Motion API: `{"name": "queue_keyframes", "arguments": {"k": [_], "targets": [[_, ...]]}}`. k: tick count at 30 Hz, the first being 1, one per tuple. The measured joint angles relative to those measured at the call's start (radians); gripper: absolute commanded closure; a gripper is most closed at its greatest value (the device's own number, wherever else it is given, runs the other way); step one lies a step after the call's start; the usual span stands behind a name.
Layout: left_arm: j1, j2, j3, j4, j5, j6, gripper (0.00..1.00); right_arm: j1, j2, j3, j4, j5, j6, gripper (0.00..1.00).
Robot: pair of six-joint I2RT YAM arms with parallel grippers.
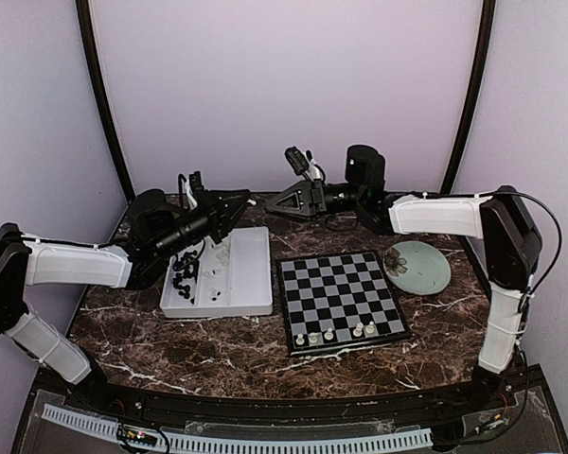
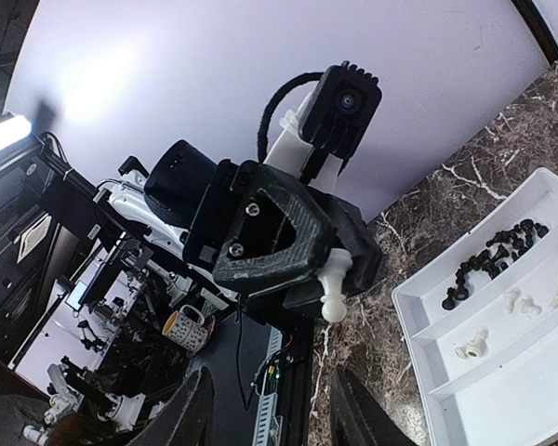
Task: Set up the chess pieces on the board
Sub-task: Pass from the left arm to the right
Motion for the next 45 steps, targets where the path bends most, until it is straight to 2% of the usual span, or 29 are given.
{"name": "queue_keyframes", "arguments": {"k": [28, 41, 45], "targets": [[0.0, 0.045, 0.002, 0.027, 0.047, -0.016, 0.87, 0.007, 0.056, 0.045, -0.001, 0.033, 0.032, 0.64], [-0.002, 0.069, 0.013, 0.034, 0.056, -0.021, 0.86, 0.02, 0.069, 0.047, -0.009, 0.049, 0.032, 0.72], [-0.003, 0.072, 0.014, 0.039, 0.055, -0.024, 0.86, 0.02, 0.069, 0.047, -0.014, 0.055, 0.03, 0.77]]}}
